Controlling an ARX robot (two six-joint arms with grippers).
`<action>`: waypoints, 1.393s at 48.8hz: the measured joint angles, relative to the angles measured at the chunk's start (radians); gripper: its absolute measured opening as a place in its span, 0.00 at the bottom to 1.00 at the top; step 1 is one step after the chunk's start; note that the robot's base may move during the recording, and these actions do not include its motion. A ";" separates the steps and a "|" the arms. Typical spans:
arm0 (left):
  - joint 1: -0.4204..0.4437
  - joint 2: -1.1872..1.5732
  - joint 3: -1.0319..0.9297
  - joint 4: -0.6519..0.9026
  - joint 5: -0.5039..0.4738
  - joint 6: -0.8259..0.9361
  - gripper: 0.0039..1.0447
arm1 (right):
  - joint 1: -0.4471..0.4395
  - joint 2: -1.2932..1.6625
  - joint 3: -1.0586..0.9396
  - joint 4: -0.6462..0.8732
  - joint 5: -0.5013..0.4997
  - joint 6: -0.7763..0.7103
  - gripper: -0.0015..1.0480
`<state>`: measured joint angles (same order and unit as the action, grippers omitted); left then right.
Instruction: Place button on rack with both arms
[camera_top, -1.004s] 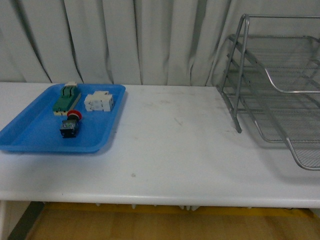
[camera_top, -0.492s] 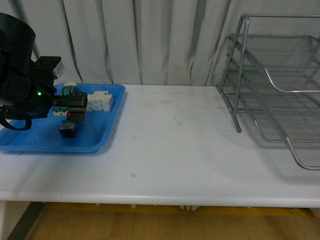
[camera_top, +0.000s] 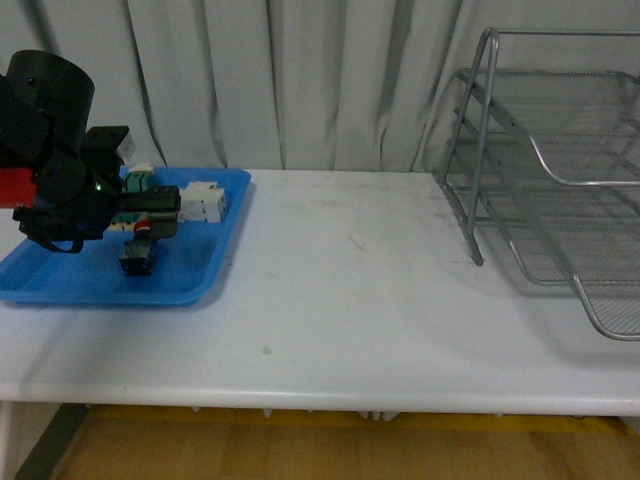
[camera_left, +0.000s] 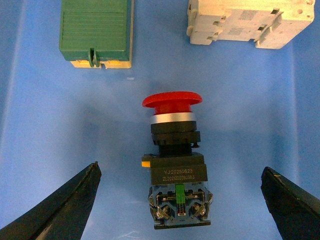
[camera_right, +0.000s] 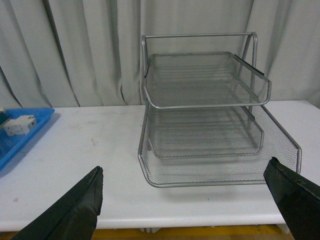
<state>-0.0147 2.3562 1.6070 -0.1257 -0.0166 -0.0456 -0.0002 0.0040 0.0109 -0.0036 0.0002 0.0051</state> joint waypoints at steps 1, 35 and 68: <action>0.000 0.006 0.006 -0.004 -0.002 0.000 0.94 | 0.000 0.000 0.000 0.000 0.000 0.000 0.94; -0.010 0.087 0.084 -0.048 -0.011 0.001 0.59 | 0.000 0.000 0.000 0.000 0.000 0.000 0.94; -0.008 -0.075 -0.103 0.079 0.051 0.034 0.34 | 0.000 0.000 0.000 0.000 0.000 0.000 0.94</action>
<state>-0.0231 2.2814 1.5040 -0.0471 0.0341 -0.0120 -0.0002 0.0040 0.0109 -0.0036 0.0002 0.0051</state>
